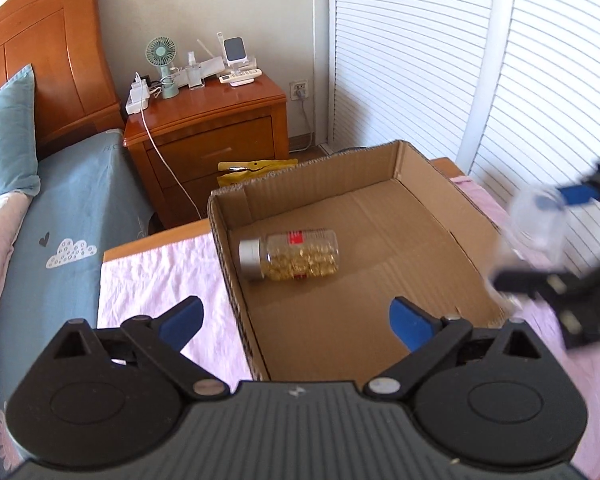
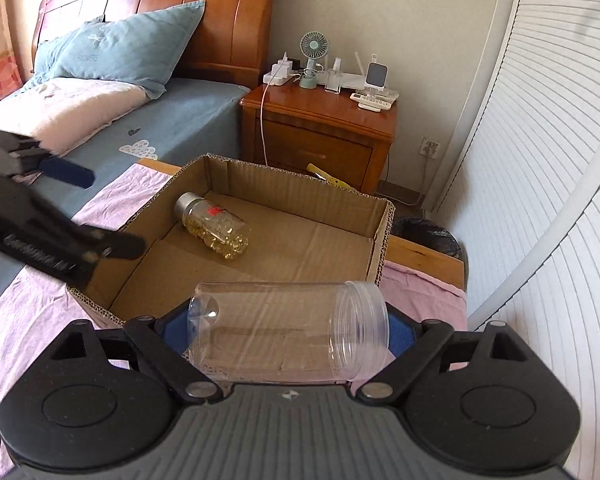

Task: Organize rigid objects
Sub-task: 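Lower capsule bottle into box with left gripper while right drops jar in, then move left tool to blue-and-red train while right tool reaches MEDICAL tub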

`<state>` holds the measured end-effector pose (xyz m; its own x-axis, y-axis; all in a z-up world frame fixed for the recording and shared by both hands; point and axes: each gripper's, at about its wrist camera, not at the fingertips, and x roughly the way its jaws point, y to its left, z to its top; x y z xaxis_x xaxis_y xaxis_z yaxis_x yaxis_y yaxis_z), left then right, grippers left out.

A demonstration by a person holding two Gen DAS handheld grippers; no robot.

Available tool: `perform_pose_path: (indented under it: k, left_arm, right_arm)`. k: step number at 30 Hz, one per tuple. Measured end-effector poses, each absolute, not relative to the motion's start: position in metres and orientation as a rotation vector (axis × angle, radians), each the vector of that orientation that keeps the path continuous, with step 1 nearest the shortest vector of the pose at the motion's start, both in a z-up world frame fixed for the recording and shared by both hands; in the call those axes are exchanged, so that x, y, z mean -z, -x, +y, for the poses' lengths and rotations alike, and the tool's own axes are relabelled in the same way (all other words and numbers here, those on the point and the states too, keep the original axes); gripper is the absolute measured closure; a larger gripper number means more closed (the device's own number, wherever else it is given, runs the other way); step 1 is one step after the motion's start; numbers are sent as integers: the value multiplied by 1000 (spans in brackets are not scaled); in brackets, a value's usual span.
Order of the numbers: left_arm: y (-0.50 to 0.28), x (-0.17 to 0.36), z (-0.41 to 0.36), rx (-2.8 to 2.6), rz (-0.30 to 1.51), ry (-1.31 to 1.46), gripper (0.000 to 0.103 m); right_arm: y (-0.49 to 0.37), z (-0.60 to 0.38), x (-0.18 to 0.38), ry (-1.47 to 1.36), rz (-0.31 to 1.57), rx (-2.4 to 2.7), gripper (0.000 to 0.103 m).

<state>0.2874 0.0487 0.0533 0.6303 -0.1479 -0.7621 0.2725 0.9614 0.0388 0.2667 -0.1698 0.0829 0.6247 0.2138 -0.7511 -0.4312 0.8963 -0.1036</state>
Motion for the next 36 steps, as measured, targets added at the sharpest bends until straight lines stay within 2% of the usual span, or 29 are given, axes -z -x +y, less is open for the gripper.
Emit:
perform_pose_path:
  k: [7, 11, 13, 15, 36]
  left_arm:
    - [-237, -50, 58, 258, 873, -202, 4]
    - [-213, -46, 61, 250, 811, -233, 4]
    - [-207, -43, 61, 248, 809, -251, 4]
    - [-201, -40, 62, 247, 813, -251, 4]
    - [-155, -56, 54, 178, 894, -301, 4]
  right_arm:
    - [-316, -150, -71, 281, 871, -353, 9]
    - [-342, -140, -67, 289, 877, -322, 9]
    - [-350, -138, -66, 293, 869, -300, 0]
    - [-350, -140, -67, 296, 849, -273, 0]
    - [-235, -177, -66, 229, 908, -344, 0]
